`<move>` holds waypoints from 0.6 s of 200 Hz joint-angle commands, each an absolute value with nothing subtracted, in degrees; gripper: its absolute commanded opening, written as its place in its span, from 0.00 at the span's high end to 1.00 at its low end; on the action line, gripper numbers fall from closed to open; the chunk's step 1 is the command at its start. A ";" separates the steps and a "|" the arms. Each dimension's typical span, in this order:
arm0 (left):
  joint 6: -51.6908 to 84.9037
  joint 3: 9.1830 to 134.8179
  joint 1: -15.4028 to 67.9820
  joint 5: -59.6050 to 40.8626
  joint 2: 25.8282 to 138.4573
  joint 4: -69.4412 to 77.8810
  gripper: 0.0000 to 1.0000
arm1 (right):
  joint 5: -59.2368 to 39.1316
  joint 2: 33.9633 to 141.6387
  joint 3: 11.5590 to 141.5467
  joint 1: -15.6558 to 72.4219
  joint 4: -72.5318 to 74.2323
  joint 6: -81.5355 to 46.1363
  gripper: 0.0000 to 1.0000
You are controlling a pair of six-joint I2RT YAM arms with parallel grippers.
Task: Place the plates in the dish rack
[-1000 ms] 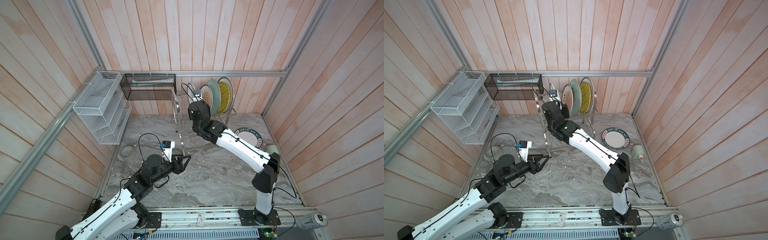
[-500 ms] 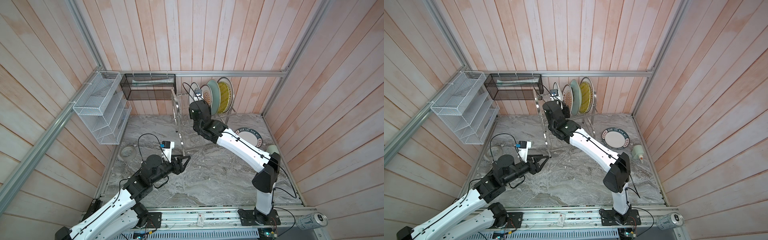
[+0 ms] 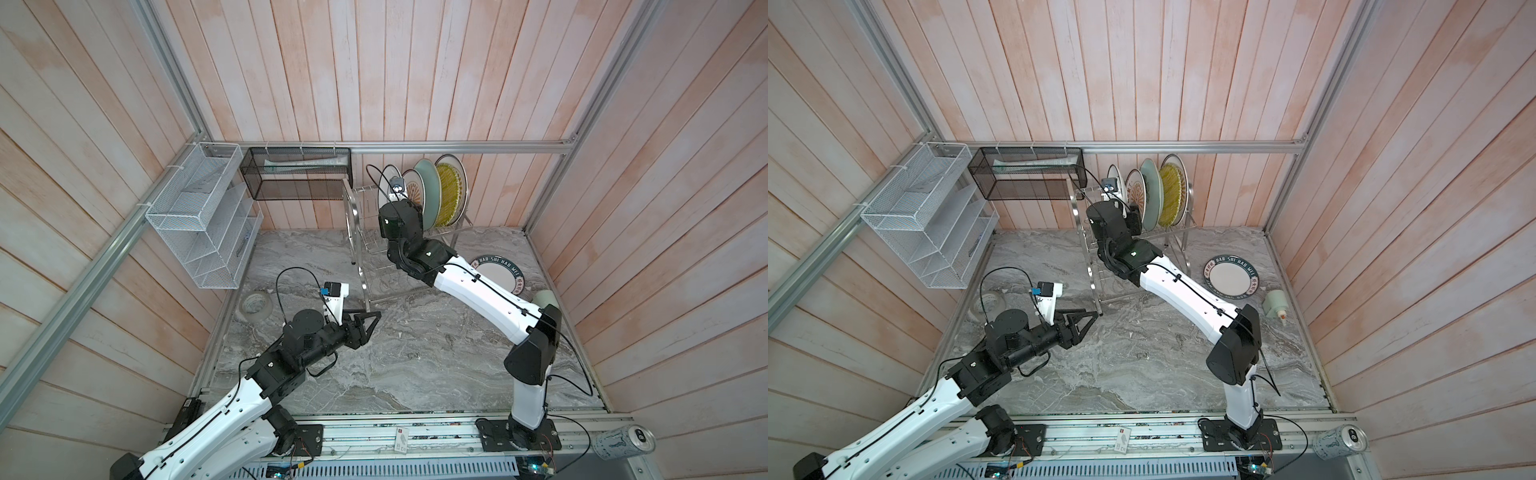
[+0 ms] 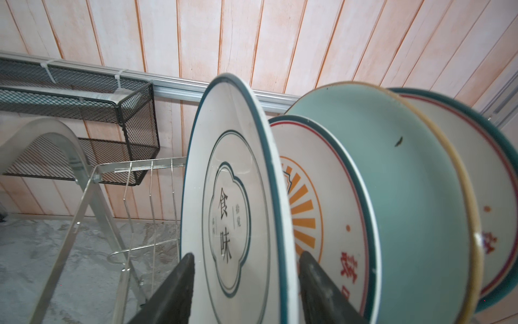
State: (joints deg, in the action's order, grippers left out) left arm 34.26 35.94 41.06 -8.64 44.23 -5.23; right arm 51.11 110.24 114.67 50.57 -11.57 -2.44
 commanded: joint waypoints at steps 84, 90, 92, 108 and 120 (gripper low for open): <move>34.98 36.06 41.39 -7.99 45.39 -5.36 0.37 | 46.61 101.98 110.45 50.76 -6.81 -1.54 0.28; 34.97 36.06 41.33 -8.00 45.44 -5.35 0.37 | 45.86 101.08 109.40 50.78 -5.49 -1.00 0.28; 34.98 36.09 41.34 -7.95 45.51 -5.31 0.37 | 45.54 100.79 108.80 50.84 -5.02 -0.73 0.28; 34.98 36.10 41.35 -8.08 45.74 -5.03 0.37 | 42.60 98.43 105.28 50.80 -2.10 -0.22 0.28; 34.98 36.05 41.39 -8.43 46.05 -4.85 0.37 | 40.37 96.59 102.92 50.82 -0.33 -0.39 0.28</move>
State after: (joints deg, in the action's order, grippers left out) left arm 34.96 35.94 41.06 -8.56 45.69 -5.21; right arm 45.23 99.83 106.69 50.59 -5.82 -1.26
